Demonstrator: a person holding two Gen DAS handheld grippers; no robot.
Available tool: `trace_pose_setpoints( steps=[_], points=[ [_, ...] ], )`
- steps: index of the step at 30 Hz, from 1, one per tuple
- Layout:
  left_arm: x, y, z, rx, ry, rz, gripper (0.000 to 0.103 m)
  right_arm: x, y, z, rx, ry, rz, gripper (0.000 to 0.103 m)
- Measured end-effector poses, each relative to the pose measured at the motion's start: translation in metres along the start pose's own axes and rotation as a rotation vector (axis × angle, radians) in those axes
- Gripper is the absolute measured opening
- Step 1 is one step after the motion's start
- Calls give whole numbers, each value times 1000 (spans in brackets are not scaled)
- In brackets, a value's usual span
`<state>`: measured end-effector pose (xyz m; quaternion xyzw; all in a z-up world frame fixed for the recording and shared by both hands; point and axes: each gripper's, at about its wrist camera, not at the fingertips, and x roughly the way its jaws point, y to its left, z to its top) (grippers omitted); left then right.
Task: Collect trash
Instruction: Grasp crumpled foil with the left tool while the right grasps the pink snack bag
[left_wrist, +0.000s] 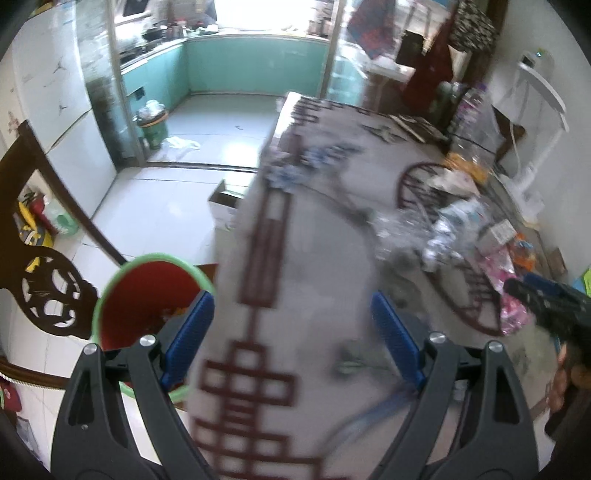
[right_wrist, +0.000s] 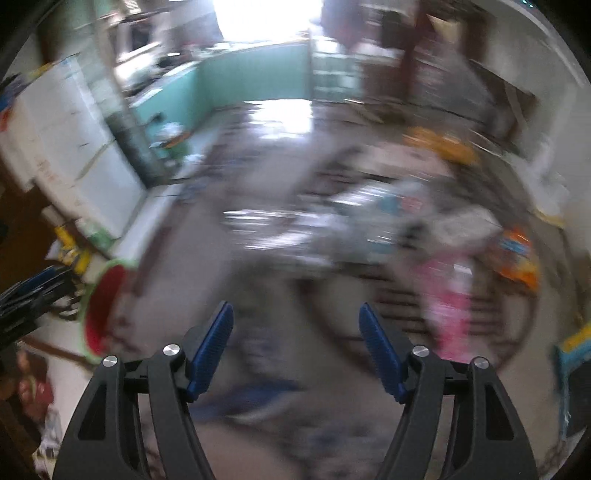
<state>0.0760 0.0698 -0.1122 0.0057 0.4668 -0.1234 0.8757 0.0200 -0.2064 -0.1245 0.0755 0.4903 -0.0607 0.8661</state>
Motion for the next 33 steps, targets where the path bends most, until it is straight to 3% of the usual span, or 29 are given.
trace_pose_setpoints(
  steps=[5, 10, 12, 14, 17, 22, 30, 33],
  points=[
    [9, -53, -12, 30, 30, -14, 85, 22, -80, -5, 82, 55, -87, 67],
    [17, -93, -13, 58, 45, -20, 85, 53, -109, -14, 81, 132, -56, 68],
    [22, -109, -9, 77, 50, -25, 85, 66, -108, -16, 48, 159, -45, 64],
    [30, -122, -5, 99, 57, -32, 85, 76, -108, -17, 22, 193, -33, 29],
    [49, -142, 2, 138, 83, -41, 85, 78, -111, -16, 34, 194, 15, 19],
    [88, -171, 22, 202, 114, -49, 85, 54, -123, -5, 71, 119, 100, 17],
    [155, -192, 42, 197, 191, -74, 83, 43, -136, 9, 100, 68, 140, 17],
    [170, -195, 44, 183, 217, -91, 62, 44, -137, 15, 108, 64, 132, 17]
  ],
)
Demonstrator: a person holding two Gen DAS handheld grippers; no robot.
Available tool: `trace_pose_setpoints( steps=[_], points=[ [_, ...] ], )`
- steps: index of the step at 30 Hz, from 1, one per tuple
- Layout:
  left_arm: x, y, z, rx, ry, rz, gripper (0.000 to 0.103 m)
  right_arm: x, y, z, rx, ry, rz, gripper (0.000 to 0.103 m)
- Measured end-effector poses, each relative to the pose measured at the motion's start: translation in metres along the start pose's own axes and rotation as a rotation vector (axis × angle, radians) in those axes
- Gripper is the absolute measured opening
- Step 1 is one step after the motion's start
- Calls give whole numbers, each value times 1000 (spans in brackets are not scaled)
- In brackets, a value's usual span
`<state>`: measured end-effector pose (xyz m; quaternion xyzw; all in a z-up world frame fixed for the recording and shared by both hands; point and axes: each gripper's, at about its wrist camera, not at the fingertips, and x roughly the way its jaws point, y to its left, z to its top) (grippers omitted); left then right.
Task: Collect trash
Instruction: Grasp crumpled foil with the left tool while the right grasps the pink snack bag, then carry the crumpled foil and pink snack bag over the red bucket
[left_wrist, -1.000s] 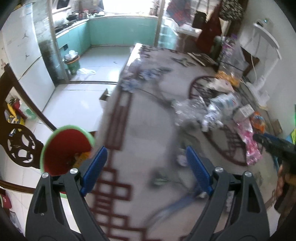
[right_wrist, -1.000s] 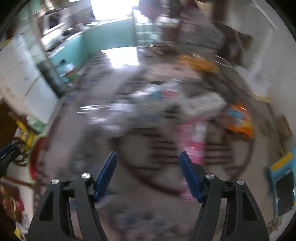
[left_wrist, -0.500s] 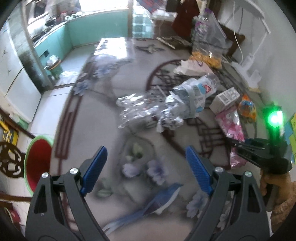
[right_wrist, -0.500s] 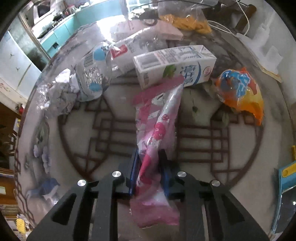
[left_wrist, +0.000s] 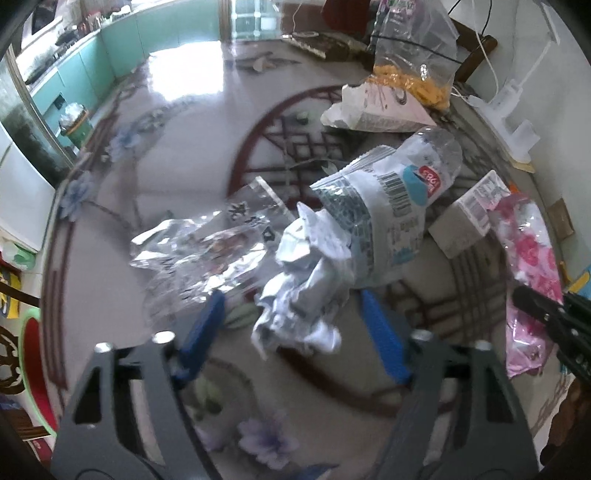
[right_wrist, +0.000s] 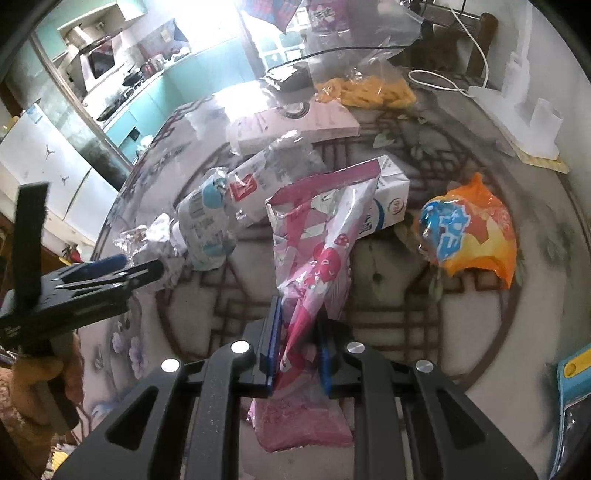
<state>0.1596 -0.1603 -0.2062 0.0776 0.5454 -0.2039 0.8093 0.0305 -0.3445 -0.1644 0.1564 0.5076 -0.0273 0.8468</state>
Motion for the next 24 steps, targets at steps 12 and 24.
trace_pose_setpoints(
  steps=[12, 24],
  points=[
    [-35, 16, -13, -77, -43, -68, 42, -18, 27, 16, -34, -56, 35, 17],
    [-136, 32, -42, -82, -231, 43, 42, -70, 76, 12, -112, -173, 91, 17]
  ],
)
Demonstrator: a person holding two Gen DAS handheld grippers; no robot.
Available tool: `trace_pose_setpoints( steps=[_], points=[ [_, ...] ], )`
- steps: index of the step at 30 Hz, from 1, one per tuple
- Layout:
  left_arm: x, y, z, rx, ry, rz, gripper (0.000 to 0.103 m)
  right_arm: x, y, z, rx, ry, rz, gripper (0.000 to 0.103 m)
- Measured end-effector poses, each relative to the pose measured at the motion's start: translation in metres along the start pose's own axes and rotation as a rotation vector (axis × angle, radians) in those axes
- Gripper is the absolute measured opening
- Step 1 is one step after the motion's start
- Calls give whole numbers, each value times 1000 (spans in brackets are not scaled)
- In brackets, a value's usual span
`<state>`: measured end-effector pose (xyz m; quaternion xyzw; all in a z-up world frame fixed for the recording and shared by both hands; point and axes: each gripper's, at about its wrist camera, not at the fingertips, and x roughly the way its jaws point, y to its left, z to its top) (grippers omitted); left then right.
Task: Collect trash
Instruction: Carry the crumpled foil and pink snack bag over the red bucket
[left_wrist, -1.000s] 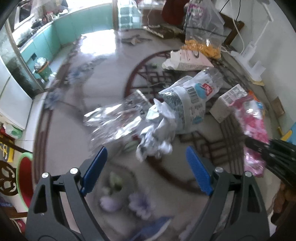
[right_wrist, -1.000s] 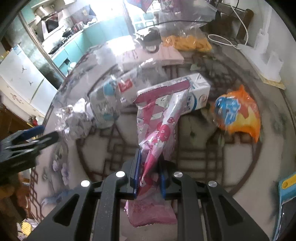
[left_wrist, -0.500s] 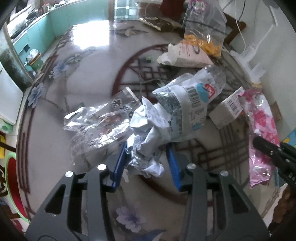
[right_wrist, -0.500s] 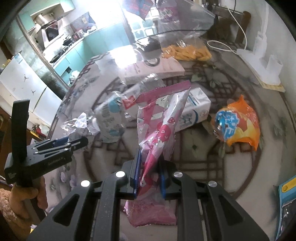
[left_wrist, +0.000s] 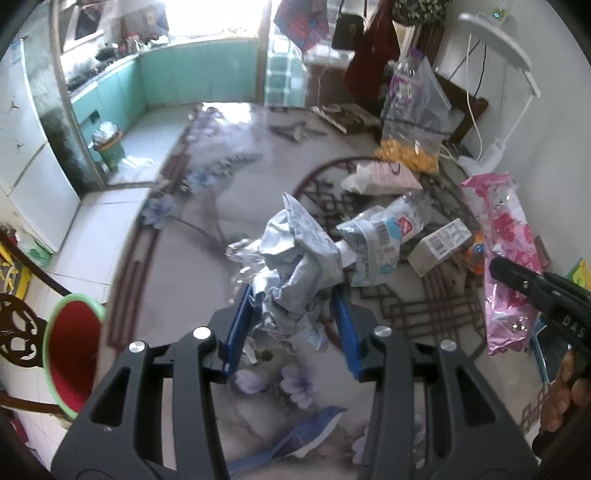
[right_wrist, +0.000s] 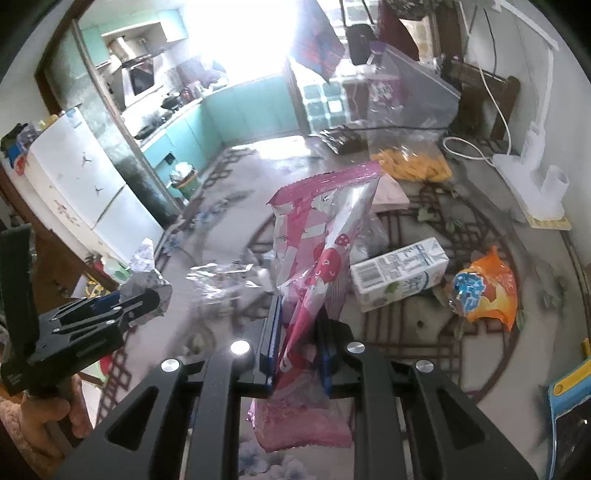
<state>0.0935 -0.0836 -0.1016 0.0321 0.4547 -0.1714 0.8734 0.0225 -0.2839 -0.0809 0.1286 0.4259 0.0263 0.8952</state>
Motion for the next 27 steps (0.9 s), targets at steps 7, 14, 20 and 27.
trace_pose_setpoints(
  steps=[7, 14, 20, 27],
  points=[
    [-42, 16, -6, -25, -84, 39, 43, -12, 28, 1, -58, -27, 30, 17],
    [-68, 30, -11, -39, -145, 82, 43, -17, 55, -4, -110, -34, 60, 17],
    [-76, 40, -17, -48, -154, 92, 43, -18, 73, -6, -134, -36, 79, 17],
    [-85, 55, -23, -58, -166, 97, 43, -18, 93, -11, -152, -40, 81, 17]
  ],
)
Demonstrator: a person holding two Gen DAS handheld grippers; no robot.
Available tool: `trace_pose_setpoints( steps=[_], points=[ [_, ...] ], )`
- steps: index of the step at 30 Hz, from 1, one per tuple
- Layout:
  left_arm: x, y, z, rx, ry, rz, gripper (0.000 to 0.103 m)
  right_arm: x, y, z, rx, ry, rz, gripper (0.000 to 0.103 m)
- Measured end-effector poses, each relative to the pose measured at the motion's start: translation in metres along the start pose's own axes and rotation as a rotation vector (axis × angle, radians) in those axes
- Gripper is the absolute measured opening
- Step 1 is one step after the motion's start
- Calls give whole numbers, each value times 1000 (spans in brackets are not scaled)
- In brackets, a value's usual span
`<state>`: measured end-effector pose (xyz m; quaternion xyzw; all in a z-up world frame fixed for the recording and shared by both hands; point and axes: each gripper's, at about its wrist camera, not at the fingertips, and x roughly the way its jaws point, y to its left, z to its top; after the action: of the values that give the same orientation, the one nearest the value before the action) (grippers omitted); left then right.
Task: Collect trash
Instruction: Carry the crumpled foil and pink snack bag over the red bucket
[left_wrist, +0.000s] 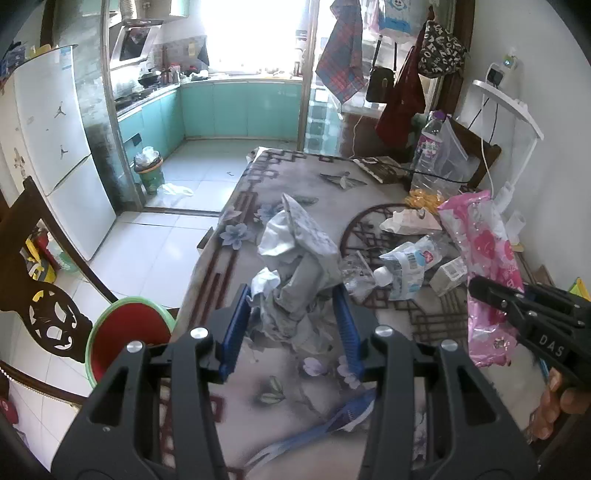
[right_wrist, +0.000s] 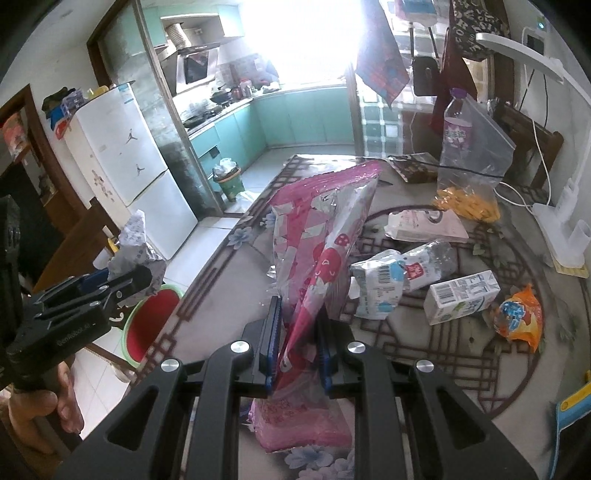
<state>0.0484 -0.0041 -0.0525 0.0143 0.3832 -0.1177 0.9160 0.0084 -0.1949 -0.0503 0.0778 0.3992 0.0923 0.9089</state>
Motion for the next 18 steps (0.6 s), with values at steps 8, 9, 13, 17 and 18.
trace_pose_setpoints(
  steps=[8, 9, 13, 17, 18],
  points=[
    [-6, 26, -5, -13, 1, -5, 43, 6, 26, -1, -19, 7, -1, 17],
    [-7, 30, -6, -14, 1, -5, 43, 7, 30, -1, -21, 8, 0, 17],
    [-8, 50, -8, -23, 4, -5, 43, 14, 51, 0, -33, 16, 0, 17],
    [-9, 71, -11, -38, 15, -6, 43, 23, 69, -1, -42, 32, 3, 17],
    [-9, 77, -12, -40, 18, -6, 43, 26, 73, -1, -44, 36, 4, 17]
  ],
)
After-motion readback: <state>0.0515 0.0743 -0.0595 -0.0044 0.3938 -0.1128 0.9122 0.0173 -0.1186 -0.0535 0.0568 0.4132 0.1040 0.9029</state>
